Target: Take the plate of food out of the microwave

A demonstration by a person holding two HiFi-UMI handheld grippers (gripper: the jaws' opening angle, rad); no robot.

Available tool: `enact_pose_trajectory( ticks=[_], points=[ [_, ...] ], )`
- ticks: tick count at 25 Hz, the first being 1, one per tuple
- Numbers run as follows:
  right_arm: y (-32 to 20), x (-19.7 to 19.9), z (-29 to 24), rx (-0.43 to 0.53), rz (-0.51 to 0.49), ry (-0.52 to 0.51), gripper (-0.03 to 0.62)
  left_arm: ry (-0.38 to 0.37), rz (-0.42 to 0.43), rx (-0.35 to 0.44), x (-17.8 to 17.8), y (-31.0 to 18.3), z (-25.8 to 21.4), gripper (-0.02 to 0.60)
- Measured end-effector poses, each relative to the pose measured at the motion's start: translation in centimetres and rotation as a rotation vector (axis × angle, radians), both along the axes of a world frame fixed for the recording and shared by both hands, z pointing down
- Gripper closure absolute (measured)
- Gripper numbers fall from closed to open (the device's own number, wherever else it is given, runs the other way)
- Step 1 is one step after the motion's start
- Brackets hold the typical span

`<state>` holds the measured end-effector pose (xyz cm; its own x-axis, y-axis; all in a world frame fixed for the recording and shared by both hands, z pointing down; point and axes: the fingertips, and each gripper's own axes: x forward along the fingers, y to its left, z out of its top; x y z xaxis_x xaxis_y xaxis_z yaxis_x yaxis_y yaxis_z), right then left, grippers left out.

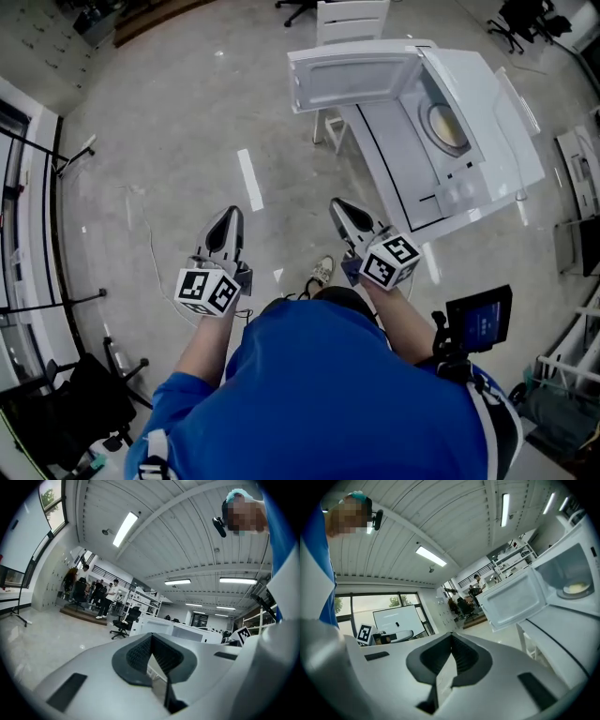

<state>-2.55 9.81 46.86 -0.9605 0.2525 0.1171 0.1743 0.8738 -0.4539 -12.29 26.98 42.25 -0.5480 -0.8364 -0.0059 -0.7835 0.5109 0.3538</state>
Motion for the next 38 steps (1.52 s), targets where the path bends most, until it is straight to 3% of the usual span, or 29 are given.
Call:
enact_pose_trajectory(
  ticks=[8, 17, 23, 31, 38],
  points=[
    [-9.5, 0.0, 0.5, 0.016, 0.134, 0.003, 0.597, -0.014, 0.190, -0.004, -2.2, -13.2, 0.1, 0.572],
    [-16.2, 2.1, 0.5, 0.021, 0.322, 0.013, 0.598, -0.007, 0.442, -0.041, -1.7, -24.8, 0.9, 0.572],
    [-20.6, 2.7, 0.8, 0.024, 0.471, 0.022, 0.598, 0.000, 0.601, -0.024, -1.7, -32.7, 1.0, 0.572],
    [-24.9, 1.8, 1.3, 0.018, 0.667, 0.056, 0.598, 0.004, 0.828, -0.047, -2.3, -41.0, 2.1, 0.572],
    [-27.3, 0.7, 1.5, 0.043, 0.790, 0.092, 0.598, -0.018, 0.985, -0.073, -2.0, -45.3, 3.2, 0.572]
  ],
)
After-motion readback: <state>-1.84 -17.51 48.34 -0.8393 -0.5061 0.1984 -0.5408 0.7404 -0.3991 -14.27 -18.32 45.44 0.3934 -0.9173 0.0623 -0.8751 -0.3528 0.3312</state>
